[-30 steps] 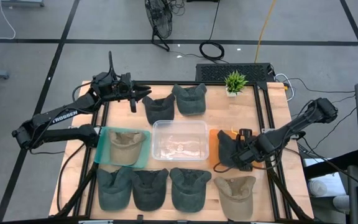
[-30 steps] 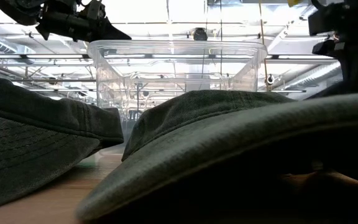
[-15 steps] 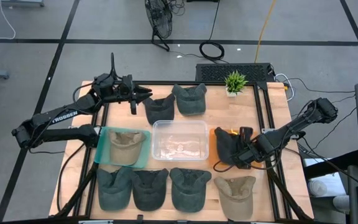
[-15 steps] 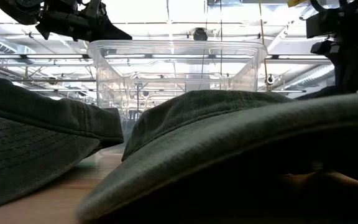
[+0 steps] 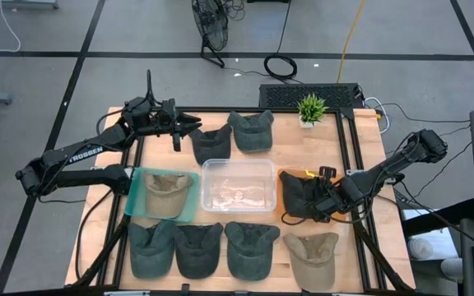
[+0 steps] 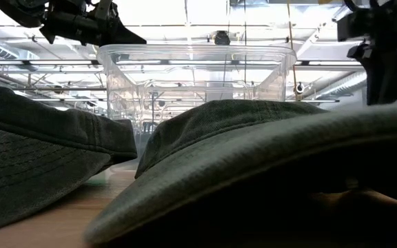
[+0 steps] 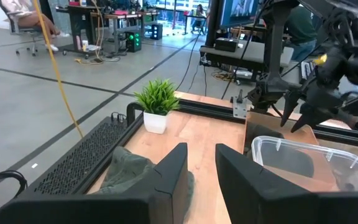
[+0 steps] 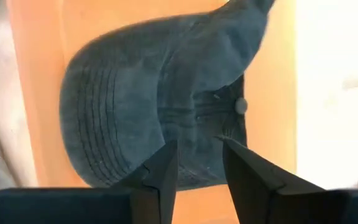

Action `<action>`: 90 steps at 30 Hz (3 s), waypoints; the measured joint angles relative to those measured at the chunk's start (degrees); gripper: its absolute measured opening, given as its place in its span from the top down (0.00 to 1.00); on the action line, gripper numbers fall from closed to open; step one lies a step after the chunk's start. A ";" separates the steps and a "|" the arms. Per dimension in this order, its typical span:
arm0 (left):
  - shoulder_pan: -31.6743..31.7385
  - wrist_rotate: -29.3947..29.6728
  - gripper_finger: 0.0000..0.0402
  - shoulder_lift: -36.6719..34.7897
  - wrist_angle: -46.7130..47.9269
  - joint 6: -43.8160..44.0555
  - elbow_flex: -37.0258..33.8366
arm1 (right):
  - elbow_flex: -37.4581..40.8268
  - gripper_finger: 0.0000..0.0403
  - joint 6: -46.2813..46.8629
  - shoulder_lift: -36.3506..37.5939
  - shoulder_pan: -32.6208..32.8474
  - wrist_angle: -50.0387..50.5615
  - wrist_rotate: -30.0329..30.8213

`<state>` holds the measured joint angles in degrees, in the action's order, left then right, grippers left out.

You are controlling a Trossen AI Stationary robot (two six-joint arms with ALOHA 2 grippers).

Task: Pick & Place hat
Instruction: Put the top right gray cap into the transparent bin

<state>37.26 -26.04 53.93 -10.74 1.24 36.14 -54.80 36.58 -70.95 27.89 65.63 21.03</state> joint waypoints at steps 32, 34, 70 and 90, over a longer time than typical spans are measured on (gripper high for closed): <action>-7.15 14.95 0.77 1.20 -5.91 -1.16 0.00 | -6.17 0.67 -36.55 4.61 -37.16 -31.57 -4.82; -9.09 15.01 0.77 3.03 -7.08 -1.08 0.00 | -3.36 0.64 -35.50 5.77 -36.75 -33.48 -4.79; -5.02 12.56 0.77 56.05 51.65 -20.74 66.60 | 26.15 0.61 -25.07 21.49 -19.29 -58.19 -4.69; 1.99 3.17 0.77 34.49 46.03 -16.41 44.81 | 20.77 0.64 -42.48 21.07 -33.41 -65.53 0.38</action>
<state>39.24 -22.87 88.43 35.28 -15.17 80.95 -34.03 -5.91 -49.88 -5.51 0.10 21.41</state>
